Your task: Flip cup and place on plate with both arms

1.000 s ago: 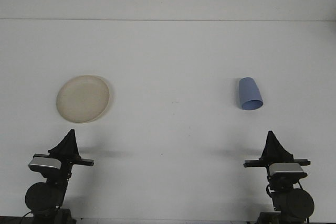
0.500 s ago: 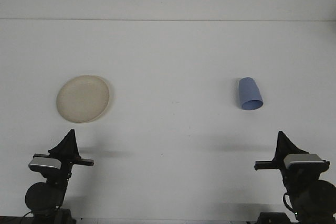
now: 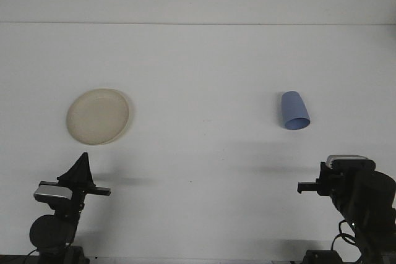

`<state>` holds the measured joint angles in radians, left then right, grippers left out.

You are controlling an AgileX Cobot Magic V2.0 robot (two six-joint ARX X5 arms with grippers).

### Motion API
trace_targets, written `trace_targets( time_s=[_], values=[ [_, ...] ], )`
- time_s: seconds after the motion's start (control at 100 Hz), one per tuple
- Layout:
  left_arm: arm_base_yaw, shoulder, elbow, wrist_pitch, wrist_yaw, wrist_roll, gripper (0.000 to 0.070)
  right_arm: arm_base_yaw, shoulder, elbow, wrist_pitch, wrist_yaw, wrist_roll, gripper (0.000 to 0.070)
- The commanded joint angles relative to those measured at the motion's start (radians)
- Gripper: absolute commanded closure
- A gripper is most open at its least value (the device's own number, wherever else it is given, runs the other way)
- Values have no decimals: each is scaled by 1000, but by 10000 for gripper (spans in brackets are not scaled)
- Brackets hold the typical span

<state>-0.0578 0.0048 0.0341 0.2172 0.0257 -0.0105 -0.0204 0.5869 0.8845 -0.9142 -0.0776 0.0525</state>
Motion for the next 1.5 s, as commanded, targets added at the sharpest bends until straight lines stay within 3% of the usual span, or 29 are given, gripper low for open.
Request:
trace_targets(
  time_s=[0.0,0.21,0.26,0.37,0.44,0.66,0.85,1.25,1.49],
  values=[
    [-2,-2,-18,12,1,-2,687,0,-1,19,9,-1,0,700],
    [-2,-2,-18,11,1,-2,687,1,-4,19,7,-1,0,676],
    [-2,-2,-18,12,1,-2,687,0,-4,19,7,-1,0,590],
    [-2,-2,-18,11,1,-2,687,0,-4,19,7,-1,0,321],
    [-2,-2,-18,12,1,-2,687,0,-4,19,5,-1,0,253],
    [-2,-2,-18,12,1,-2,687,0,-2,19,1,0,4,250],
    [-2,-2,-18,11,1,-2,687,0,75,19,79,54,2,251],
    [-2,-2,-18,12,1,-2,687,0,333,-54,534,48,-57,251],
    [-2,-2,-18,12,1,-2,687,-26,446,-228,813,48,-16,251]
  ],
)
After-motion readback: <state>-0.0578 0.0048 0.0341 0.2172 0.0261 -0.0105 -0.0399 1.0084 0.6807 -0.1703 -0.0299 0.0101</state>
